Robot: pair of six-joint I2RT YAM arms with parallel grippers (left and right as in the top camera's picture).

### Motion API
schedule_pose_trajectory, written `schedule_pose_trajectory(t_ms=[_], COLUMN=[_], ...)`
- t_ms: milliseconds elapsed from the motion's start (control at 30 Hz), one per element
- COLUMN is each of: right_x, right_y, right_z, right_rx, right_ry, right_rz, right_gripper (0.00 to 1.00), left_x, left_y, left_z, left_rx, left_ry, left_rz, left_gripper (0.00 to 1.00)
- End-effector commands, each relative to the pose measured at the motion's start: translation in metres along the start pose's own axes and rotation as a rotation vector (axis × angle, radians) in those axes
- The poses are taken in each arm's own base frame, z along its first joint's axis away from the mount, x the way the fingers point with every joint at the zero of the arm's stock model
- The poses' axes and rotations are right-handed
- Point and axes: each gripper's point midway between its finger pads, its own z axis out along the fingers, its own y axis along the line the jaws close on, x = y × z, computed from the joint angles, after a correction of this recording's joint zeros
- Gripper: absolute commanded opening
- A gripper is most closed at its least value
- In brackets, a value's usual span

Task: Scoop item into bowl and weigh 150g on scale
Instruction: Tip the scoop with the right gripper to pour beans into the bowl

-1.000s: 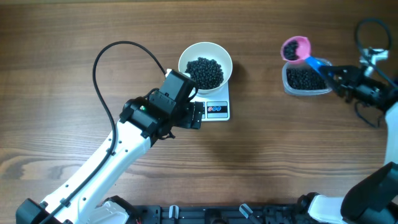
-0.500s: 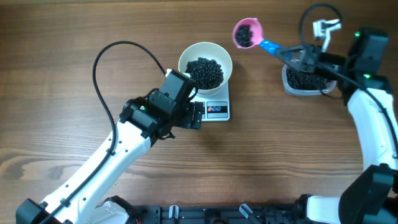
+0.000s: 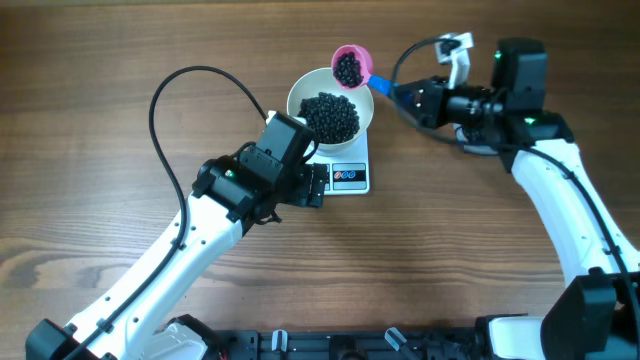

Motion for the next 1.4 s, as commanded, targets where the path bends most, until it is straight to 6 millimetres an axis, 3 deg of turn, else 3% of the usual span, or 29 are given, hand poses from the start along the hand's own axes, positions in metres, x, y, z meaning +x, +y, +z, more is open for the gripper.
schedule_pose_trajectory(t_ms=[0, 200, 600, 1367], right_x=[0.000, 0.004, 0.002, 0.009], right_y=[-0.018, -0.010, -0.018, -0.009], right_z=[0.010, 0.018, 0.017, 0.027], right_rx=[0.125, 0.118, 0.170, 0.165], right_ry=[0.008, 0.027, 0.035, 0.060], right_rz=[-0.190, -0.298, -0.419, -0.484], right_gripper=[0.04, 0.04, 0.04, 0.04], left_x=[0.002, 0.002, 0.002, 0.002], left_y=[0.002, 0.002, 0.002, 0.002], left_z=[0.004, 0.004, 0.004, 0.004], left_rx=[-0.003, -0.003, -0.003, -0.003], left_ry=[0.011, 0.011, 0.011, 0.011], left_rz=[0.006, 0.006, 0.006, 0.006], left_gripper=[1.00, 1.00, 1.00, 1.00])
